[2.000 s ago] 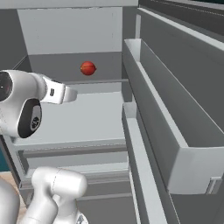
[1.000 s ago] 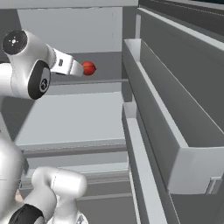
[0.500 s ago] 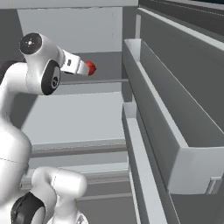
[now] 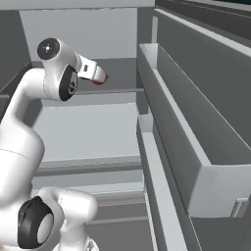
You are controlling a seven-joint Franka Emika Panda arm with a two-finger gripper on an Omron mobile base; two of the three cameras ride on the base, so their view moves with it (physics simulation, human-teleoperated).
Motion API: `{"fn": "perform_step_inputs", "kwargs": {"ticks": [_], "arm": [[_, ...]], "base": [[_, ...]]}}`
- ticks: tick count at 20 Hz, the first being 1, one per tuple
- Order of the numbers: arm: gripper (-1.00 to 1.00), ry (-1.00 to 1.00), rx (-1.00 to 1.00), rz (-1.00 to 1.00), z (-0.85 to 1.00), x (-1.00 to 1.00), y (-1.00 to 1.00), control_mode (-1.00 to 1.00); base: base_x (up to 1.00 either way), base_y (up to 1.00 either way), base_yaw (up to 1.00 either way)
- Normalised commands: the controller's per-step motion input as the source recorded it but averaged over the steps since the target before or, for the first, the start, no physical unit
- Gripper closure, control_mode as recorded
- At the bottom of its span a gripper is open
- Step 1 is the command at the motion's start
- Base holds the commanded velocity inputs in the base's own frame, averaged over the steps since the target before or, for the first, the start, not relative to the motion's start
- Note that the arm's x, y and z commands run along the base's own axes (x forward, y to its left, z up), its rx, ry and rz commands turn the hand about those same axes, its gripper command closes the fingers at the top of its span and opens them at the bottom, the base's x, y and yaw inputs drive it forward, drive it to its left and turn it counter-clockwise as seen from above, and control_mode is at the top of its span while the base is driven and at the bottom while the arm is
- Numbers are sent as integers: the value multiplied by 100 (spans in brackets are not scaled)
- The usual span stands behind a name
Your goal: Take the cheese, steak, and onion from the fridge and place them on the plate on the dining counter to create an appetizer plate.
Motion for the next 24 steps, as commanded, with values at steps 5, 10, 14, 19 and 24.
{"fn": "perform_step_inputs", "kwargs": {"ticks": [5,10,14,19,24], "arm": [[-100,5,0,-6,-6,33,0,-100],[-100,3,0,-6,-3,38,0,-100],[-100,0,0,-4,-11,41,0,-100],[-100,0,0,-4,-22,35,0,-100],[-100,0,0,-4,-25,23,0,-100]], "base": [[0,0,0],[0,0,0],[0,0,0],[0,0,0],[0,0,0]]}}
